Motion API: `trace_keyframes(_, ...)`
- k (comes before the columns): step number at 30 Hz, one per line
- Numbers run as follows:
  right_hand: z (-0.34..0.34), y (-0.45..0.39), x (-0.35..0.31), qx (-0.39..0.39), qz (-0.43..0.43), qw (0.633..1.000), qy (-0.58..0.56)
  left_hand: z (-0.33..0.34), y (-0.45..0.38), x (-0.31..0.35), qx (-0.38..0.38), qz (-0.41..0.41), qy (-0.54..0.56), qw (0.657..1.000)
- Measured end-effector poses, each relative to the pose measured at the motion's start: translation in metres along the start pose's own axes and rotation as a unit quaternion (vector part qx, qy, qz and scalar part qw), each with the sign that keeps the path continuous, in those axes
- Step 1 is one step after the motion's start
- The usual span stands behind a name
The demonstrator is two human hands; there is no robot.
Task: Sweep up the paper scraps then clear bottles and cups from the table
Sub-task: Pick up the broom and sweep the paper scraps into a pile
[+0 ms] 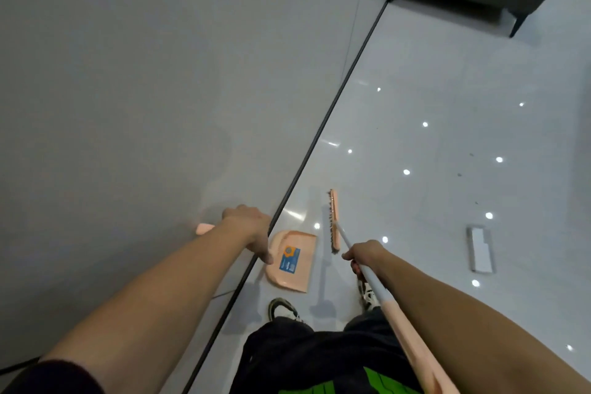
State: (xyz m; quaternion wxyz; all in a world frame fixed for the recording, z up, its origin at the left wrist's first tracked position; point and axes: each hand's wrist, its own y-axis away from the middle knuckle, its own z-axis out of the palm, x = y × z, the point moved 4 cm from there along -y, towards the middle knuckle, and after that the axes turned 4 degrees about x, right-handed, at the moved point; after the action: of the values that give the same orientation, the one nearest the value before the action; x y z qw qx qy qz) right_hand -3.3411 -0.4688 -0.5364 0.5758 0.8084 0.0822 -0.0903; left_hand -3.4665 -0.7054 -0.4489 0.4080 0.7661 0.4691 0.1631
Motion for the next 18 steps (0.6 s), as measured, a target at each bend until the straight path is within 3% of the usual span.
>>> trace_keyframes(8,-0.100,-0.033,-0.007,-0.019,-0.003,0.991,-0.129,-0.081,-0.052,0.136,0.136,0.081,0.100,0.982)
trace_keyframes(14,-0.219,-0.073,-0.005,-0.040,0.014,0.972,-0.231,-0.143,-0.094,0.254,0.120,0.107,0.097,0.982)
trace_keyframes(18,-0.291,-0.094,0.006,-0.033,0.017,0.983,-0.178,-0.192,-0.119,0.324,0.114,0.134,0.095,0.980)
